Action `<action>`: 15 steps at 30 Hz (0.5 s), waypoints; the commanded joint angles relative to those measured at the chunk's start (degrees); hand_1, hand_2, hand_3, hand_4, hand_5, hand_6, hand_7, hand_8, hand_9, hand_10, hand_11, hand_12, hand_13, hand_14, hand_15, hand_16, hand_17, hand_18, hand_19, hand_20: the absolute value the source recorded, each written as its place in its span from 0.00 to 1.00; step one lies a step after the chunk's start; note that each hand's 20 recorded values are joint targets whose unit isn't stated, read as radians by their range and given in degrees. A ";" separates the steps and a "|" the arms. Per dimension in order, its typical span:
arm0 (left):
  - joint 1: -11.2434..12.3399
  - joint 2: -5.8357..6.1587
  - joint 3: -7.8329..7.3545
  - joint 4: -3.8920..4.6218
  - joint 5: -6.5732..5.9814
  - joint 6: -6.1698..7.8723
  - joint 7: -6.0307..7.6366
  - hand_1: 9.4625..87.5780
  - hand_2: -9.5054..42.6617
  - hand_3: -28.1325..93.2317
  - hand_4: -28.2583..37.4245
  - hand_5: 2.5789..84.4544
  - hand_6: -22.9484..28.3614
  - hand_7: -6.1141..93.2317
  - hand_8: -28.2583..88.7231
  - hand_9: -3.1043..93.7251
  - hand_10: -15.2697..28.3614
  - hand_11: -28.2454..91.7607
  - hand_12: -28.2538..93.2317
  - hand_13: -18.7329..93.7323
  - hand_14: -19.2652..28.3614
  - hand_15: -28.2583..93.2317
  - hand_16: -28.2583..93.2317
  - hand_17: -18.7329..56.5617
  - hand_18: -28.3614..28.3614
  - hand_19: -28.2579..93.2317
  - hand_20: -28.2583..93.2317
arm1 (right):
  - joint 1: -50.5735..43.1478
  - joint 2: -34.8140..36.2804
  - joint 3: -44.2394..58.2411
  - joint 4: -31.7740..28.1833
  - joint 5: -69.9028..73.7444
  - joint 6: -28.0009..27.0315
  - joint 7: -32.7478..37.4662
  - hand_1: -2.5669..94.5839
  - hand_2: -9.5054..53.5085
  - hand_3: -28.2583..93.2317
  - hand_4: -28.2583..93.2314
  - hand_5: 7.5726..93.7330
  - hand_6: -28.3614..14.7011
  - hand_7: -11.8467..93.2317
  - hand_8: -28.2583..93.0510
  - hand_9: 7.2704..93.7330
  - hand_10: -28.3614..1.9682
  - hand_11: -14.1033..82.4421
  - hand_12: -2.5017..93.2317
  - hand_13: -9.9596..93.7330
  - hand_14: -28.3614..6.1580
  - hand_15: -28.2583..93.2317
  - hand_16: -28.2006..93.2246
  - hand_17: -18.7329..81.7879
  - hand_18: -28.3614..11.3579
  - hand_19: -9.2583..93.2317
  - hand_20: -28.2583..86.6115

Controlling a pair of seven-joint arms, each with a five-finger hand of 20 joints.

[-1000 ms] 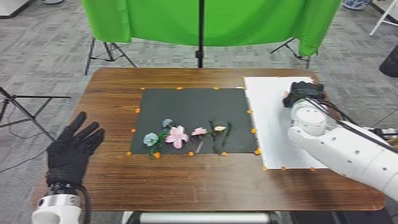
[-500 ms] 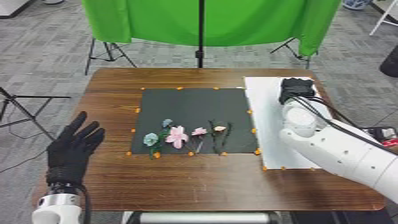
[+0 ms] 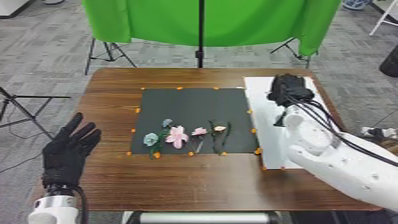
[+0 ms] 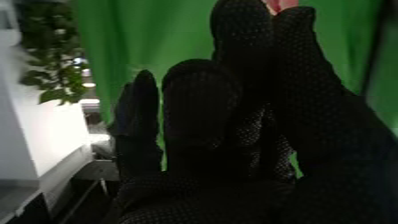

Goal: Arrange flowers

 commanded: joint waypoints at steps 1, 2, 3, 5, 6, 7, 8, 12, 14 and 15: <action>0.52 -1.27 -0.43 0.29 1.05 -1.65 -1.75 0.14 0.32 0.90 0.00 0.40 0.60 0.14 0.17 0.36 0.80 0.43 0.32 0.34 0.97 0.68 0.14 0.13 1.00 0.71 0.25 | -16.49 -2.57 7.22 -12.83 -4.46 -4.29 -2.93 0.60 0.00 0.81 0.00 0.94 0.75 0.23 0.24 1.00 0.76 0.36 0.34 0.85 0.72 0.78 0.43 0.46 0.22 0.93 0.58; 0.60 -1.29 -0.44 0.23 1.16 -1.65 -1.87 0.14 0.32 0.90 0.00 0.40 0.60 0.14 0.17 0.36 0.80 0.43 0.32 0.34 0.97 0.68 0.14 0.13 1.00 0.71 0.25 | -16.90 -3.03 6.54 -13.31 -4.36 -4.17 -2.69 0.60 0.00 0.81 0.00 0.94 0.75 0.23 0.24 1.00 0.76 0.36 0.34 0.85 0.72 0.79 0.43 0.46 0.22 0.93 0.58; 0.51 -1.44 -0.44 0.29 1.30 -1.71 -2.07 0.14 0.32 0.90 0.00 0.40 0.60 0.14 0.17 0.36 0.80 0.43 0.32 0.34 0.97 0.68 0.14 0.13 1.00 0.71 0.25 | -18.03 -3.60 6.81 -13.84 -4.18 -4.72 -2.95 0.60 0.00 0.81 0.00 0.94 0.75 0.24 0.24 1.00 0.76 0.36 0.34 0.85 0.71 0.79 0.43 0.46 0.22 0.93 0.58; 0.38 -1.48 -0.50 0.34 1.21 -1.57 -2.19 0.14 0.32 0.90 0.00 0.40 0.60 0.14 0.17 0.36 0.80 0.43 0.32 0.34 0.97 0.68 0.14 0.13 1.00 0.71 0.25 | -18.23 -4.44 5.35 -14.07 -4.97 -4.95 -3.28 0.60 0.00 0.81 0.00 0.93 0.74 0.24 0.24 1.00 0.75 0.36 0.35 0.84 0.71 0.79 0.43 0.45 0.22 0.92 0.58; 0.52 -1.46 -0.61 0.28 1.28 -1.55 -2.24 0.14 0.32 0.90 0.00 0.40 0.60 0.14 0.17 0.36 0.80 0.43 0.32 0.34 0.97 0.68 0.14 0.13 1.00 0.71 0.25 | -18.41 -5.02 5.03 -14.00 -5.49 -5.35 -3.83 0.60 0.00 0.81 0.00 0.93 0.74 0.24 0.24 1.00 0.75 0.36 0.35 0.84 0.71 0.79 0.43 0.45 0.22 0.92 0.58; 0.61 -1.49 -0.67 0.27 1.34 -1.61 -2.31 0.14 0.32 0.90 0.00 0.40 0.60 0.14 0.17 0.36 0.80 0.43 0.32 0.34 0.97 0.68 0.14 0.13 1.00 0.71 0.25 | -17.72 -5.14 3.74 -13.90 -5.70 -5.54 -3.93 0.60 0.00 0.81 0.00 0.93 0.74 0.23 0.24 1.00 0.75 0.36 0.35 0.84 0.70 0.79 0.43 0.45 0.22 0.92 0.58; 0.52 -1.55 -0.66 0.37 1.37 -1.82 -2.51 0.14 0.32 0.90 0.00 0.40 0.60 0.14 0.17 0.36 0.80 0.43 0.32 0.34 0.97 0.68 0.14 0.13 1.00 0.71 0.25 | -17.43 -5.42 2.91 -13.74 -5.66 -5.13 -3.90 0.60 0.00 0.81 0.00 0.93 0.74 0.23 0.24 1.00 0.75 0.35 0.35 0.84 0.70 0.79 0.43 0.45 0.22 0.92 0.58; 0.47 -1.48 -0.44 0.34 1.32 -1.85 -2.54 0.14 0.32 0.90 0.00 0.40 0.60 0.14 0.17 0.36 0.80 0.43 0.32 0.34 0.97 0.68 0.14 0.13 1.00 0.71 0.25 | -17.47 -6.32 2.29 -13.18 -6.65 -5.96 -3.50 0.59 0.00 0.80 0.00 0.92 0.75 0.23 0.23 1.00 0.73 0.34 0.36 0.83 0.70 0.80 0.42 0.44 0.21 0.92 0.58; 0.56 -1.34 -0.38 0.32 1.33 -1.74 -2.49 0.14 0.32 0.90 0.00 0.40 0.60 0.14 0.17 0.36 0.80 0.43 0.32 0.34 0.97 0.68 0.14 0.13 1.00 0.71 0.25 | -17.76 -6.28 2.68 -13.31 -6.49 -7.15 -3.46 0.58 0.00 0.80 0.00 0.91 0.75 0.23 0.23 0.99 0.72 0.34 0.37 0.82 0.69 0.80 0.42 0.44 0.21 0.92 0.59; 0.60 -1.22 -0.28 0.33 1.18 -1.64 -2.22 0.14 0.32 0.90 0.00 0.40 0.60 0.13 0.17 0.36 0.80 0.43 0.32 0.34 0.97 0.68 0.14 0.13 1.00 0.71 0.25 | -17.40 -5.97 2.23 -13.24 -6.68 -6.77 -3.33 0.58 0.00 0.81 0.00 0.90 0.74 0.23 0.23 0.99 0.72 0.33 0.37 0.82 0.68 0.80 0.42 0.44 0.21 0.92 0.59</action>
